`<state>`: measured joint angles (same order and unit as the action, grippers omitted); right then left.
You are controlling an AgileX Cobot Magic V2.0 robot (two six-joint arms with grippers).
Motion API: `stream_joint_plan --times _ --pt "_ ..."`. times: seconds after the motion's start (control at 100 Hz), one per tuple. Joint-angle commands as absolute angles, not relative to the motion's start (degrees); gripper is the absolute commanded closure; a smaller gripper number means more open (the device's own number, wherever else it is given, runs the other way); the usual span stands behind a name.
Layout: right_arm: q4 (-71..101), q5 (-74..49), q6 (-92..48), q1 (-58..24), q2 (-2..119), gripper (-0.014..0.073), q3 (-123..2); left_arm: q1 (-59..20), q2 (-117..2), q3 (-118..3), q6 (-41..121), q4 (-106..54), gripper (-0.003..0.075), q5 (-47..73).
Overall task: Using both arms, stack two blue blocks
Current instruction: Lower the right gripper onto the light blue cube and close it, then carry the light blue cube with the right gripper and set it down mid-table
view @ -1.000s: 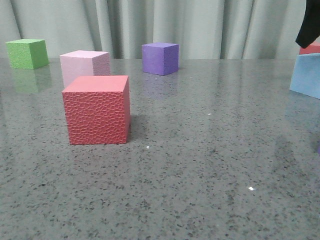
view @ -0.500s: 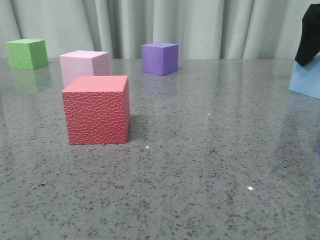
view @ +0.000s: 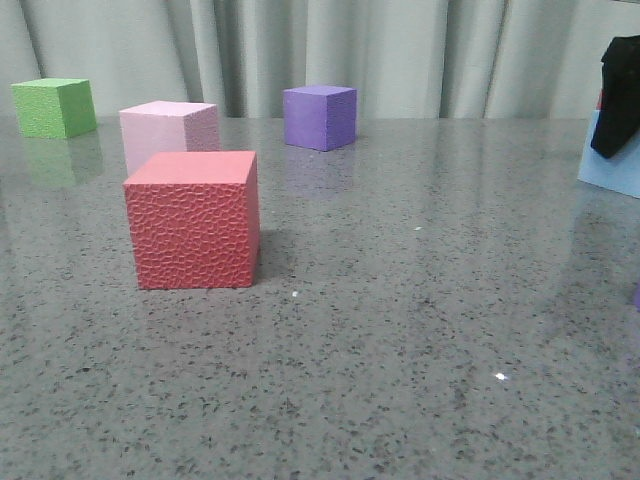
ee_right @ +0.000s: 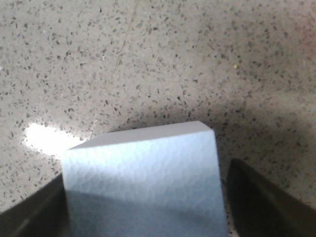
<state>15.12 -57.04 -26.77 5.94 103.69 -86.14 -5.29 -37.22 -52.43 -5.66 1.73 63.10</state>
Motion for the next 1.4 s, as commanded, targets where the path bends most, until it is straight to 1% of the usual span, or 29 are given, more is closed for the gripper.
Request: stream_joint_plan --times 0.0,0.03,0.08,0.33,0.48,0.68,0.95,1.13,1.39 --pt "15.72 -56.7 -26.66 6.08 101.15 0.0141 -88.0 -5.06 -37.63 -54.26 -5.7 1.65 0.0207 59.96" --pt "15.72 -57.07 -26.66 6.08 101.15 0.0176 -88.0 -5.06 -37.63 -54.26 -5.7 1.65 0.0207 59.96" --pt "15.77 -57.63 -26.66 6.08 101.15 0.0202 -88.0 -5.06 -37.63 -54.26 -5.7 1.65 0.0207 59.96" --pt "20.9 -61.87 -26.24 6.08 100.54 0.0201 -89.59 -5.06 -37.63 -54.26 -5.7 1.65 0.0207 59.96" --pt "21.47 -66.05 -21.17 4.25 100.53 0.0201 -93.94 -5.06 -37.63 -54.26 -5.7 1.65 0.0207 59.96" --pt "18.37 -68.0 -15.6 -3.48 100.53 0.0201 -99.74 -5.06 -37.63 -54.26 -5.7 1.65 0.0207 59.96" --pt "7.1 -63.78 1.57 -16.92 100.53 0.0201 -102.86 -5.06 -37.63 -54.26 -5.7 1.65 0.0207 59.96" --pt "5.82 -62.25 10.28 -21.05 101.89 0.0201 -102.97 -5.06 -37.63 -54.26 -5.7 1.65 0.0207 59.96" --pt "4.17 -61.79 16.2 -24.84 104.87 0.0201 -102.97 -5.06 -37.63 -54.26 -5.7 1.65 0.0207 59.96"
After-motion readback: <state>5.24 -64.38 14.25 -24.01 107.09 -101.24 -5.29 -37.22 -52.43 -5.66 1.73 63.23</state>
